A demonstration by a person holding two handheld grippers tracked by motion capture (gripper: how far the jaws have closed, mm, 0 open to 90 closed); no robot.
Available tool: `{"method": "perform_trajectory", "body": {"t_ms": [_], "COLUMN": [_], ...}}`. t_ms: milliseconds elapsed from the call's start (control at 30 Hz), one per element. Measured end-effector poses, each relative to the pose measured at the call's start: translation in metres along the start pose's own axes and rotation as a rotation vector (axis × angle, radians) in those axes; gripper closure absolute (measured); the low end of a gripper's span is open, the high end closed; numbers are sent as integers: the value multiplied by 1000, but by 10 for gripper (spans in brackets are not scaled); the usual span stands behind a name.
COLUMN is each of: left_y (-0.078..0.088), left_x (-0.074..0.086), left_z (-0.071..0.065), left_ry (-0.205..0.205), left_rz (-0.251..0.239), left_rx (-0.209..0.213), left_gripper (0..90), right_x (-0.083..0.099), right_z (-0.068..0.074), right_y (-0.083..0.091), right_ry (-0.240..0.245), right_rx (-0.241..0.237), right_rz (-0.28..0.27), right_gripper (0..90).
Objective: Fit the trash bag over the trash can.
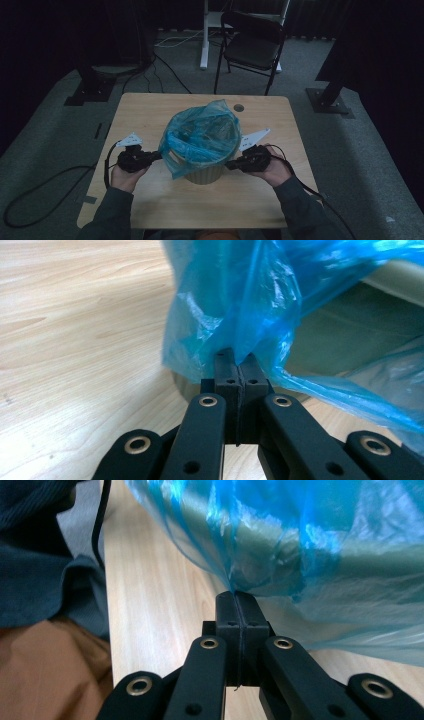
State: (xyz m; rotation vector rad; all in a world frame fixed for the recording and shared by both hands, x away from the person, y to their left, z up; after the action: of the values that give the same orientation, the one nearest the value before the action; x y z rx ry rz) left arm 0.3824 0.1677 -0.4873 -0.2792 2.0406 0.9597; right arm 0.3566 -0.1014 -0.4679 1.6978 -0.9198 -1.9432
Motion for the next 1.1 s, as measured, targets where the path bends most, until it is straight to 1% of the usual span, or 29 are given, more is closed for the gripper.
{"method": "perform_trajectory", "body": {"t_ms": [33, 133, 200, 267, 300, 333, 433, 467, 533, 567, 600, 633, 667, 700, 900, 1000, 1033, 1100], "left_y": [0, 1, 1, 1, 0, 0, 2, 3, 6, 8, 9, 9, 12, 12, 23, 31, 35, 42], "left_x": [0, 1, 3, 3, 4, 4, 4, 3, 2, 0, -1, -1, -3, -4, -8, -11, -13, -17], "left_z": [1, 3, 3, 3, 4, 4, 3, 1, -1, -1, -1, -1, -1, -1, 4, 7, 7, 6], "left_ry": [10, 13, 8, 9, 8, 7, 8, 2, -10, -16, -21, -21, -25, -24, -23, -18, -16, -22], "left_rz": [-2, -2, 4, 5, 7, 8, 8, 5, -2, -8, -12, -12, -20, -26, -60, -88, -106, -130], "left_rx": [-4, -9, -10, -7, -6, -6, -14, -17, -26, -35, -38, -38, -40, -42, -65, -79, -85, -85], "left_gripper": [900, 900, 900, 900, 900, 899, 886, 851, 787, 769, 750, 732, 732, 710, 625, 585, 574, 562], "right_x": [2, 7, 14, 23, 25, 28, 27, 26, 23, 22, 20, 20, 19, 17, 14, 13, 13, 12], "right_z": [1, 2, -1, -3, -4, -6, -8, -9, -10, -11, -12, -12, -12, -12, -13, -14, -14, -15], "right_y": [-2, -7, -11, -17, -18, -19, -15, -13, -7, -4, -1, -1, 0, 3, 8, 10, 10, 11], "right_ry": [3, 3, 7, -3, -4, -14, -26, -25, -33, -33, -37, -37, -35, -35, -33, -36, -38, -36], "right_rx": [-9, -27, -19, -15, -10, -7, 2, 7, 12, 17, 22, 22, 23, 26, 39, 44, 46, 50], "right_rz": [8, 39, 87, 135, 148, 148, 112, 103, 79, 71, 58, 58, 50, 35, 17, 8, 5, 0], "right_gripper": [900, 900, 900, 900, 900, 900, 900, 900, 872, 857, 851, 851, 843, 833, 808, 794, 790, 784]}}
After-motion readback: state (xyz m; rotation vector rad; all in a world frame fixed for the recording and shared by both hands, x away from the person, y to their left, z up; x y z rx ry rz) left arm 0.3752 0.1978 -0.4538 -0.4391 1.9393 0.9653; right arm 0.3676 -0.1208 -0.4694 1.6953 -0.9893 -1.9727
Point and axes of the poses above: each handheld gripper's, and its own axes: y roughly backward along the jaws, x roughly out of its underside, z roughly to its left, the point moved 9 cm from there along -y, roughly forward along the jaws, and after that the axes turned 6 degrees about y, right-handed, at the moved point
